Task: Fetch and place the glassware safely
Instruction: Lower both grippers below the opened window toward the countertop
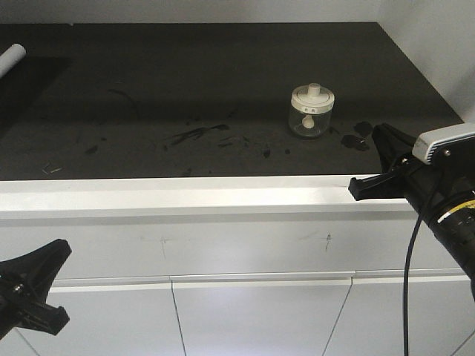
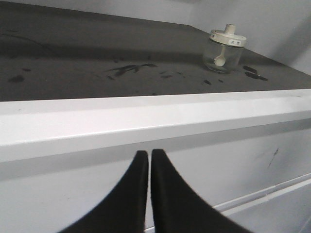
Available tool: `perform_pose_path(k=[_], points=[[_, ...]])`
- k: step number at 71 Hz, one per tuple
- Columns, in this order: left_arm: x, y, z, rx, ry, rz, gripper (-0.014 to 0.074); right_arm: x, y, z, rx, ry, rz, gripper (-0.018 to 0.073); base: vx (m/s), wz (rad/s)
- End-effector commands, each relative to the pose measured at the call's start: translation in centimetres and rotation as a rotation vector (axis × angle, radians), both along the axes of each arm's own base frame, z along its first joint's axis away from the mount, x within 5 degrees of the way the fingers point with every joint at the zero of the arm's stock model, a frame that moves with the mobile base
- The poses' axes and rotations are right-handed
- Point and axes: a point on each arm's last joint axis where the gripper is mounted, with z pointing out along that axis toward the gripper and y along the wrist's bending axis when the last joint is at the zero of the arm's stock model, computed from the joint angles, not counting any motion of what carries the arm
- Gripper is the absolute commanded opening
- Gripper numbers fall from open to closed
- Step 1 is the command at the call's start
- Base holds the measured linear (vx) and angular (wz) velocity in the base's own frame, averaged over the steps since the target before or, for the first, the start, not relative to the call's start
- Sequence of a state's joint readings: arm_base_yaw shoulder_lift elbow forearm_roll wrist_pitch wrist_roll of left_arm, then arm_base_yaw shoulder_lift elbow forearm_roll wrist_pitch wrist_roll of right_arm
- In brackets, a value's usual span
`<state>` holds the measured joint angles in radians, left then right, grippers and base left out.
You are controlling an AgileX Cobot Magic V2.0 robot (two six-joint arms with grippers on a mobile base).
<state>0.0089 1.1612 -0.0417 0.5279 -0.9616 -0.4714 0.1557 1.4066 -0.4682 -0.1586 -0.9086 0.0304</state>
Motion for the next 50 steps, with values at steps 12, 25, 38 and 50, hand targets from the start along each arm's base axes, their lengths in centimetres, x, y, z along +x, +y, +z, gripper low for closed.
perform_pose_path(k=[12, 25, 38, 50], points=[[0.0, 0.6, 1.7, -0.046, -0.078, 0.077, -0.0008, -0.2, 0.1, 2.2, 0.021, -0.140, 0.014, -0.0001, 0.00, 0.00], [-1.3, 1.4, 3.1, 0.065, -0.048, 0.161, -0.0008, -0.3, 0.1, 2.4, 0.022, -0.149, 0.015, -0.0001, 0.00, 0.00], [-3.1, 2.2, 6.2, 0.115, -0.137, 0.255, -0.0008, -0.3, 0.1, 2.4, 0.024, -0.155, 0.016, -0.0001, 0.00, 0.00], [-5.0, 2.7, 6.8, 0.126, -0.167, 0.311, -0.0008, -0.3, 0.1, 2.4, 0.022, -0.156, 0.018, -0.0001, 0.00, 0.00]])
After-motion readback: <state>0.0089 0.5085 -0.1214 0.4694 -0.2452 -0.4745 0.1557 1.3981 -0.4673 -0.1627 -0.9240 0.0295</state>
